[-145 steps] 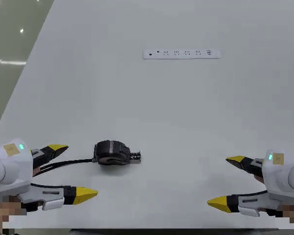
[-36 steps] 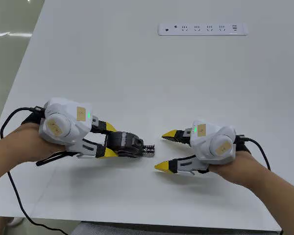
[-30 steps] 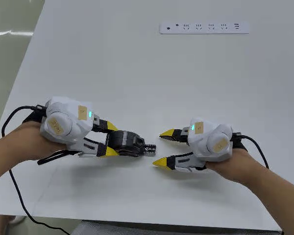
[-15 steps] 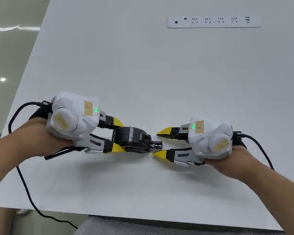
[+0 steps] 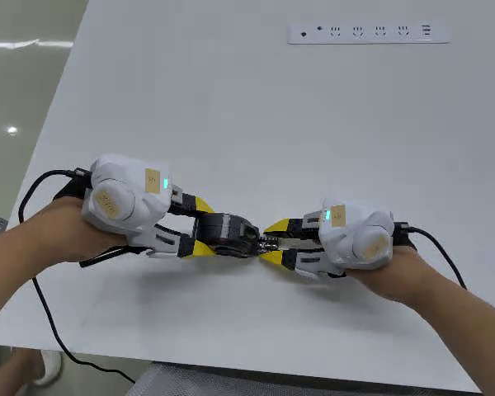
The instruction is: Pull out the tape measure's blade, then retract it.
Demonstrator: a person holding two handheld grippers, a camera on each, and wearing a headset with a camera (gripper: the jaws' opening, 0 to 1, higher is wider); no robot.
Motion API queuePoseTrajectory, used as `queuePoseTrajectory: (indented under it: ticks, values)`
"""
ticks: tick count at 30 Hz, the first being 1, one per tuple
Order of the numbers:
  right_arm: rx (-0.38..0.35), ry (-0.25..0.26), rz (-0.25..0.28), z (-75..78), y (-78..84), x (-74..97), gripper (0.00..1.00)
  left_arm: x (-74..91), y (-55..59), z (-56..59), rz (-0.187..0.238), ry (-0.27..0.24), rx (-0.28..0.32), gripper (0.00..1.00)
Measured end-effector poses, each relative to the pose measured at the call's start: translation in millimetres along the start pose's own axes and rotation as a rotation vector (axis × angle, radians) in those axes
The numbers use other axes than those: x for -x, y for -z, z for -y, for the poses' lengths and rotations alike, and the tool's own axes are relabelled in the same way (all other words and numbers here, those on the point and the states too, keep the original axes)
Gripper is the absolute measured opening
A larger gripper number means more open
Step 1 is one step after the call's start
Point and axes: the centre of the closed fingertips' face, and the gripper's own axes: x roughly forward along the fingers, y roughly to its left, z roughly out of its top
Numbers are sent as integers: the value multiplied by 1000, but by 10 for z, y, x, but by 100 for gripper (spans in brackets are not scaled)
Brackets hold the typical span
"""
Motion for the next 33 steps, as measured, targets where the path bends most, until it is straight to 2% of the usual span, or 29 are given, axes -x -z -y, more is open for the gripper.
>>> queuePoseTrajectory:
  ticks: [9, 33]
  values:
    - [12, -8, 27, -13, -5, -18, 16, -2, -2, 3, -3, 0, -1, 28]
    - [17, -7, 19, -4, -8, -18, 12, 10, 9, 0, -5, -8, 2, 28]
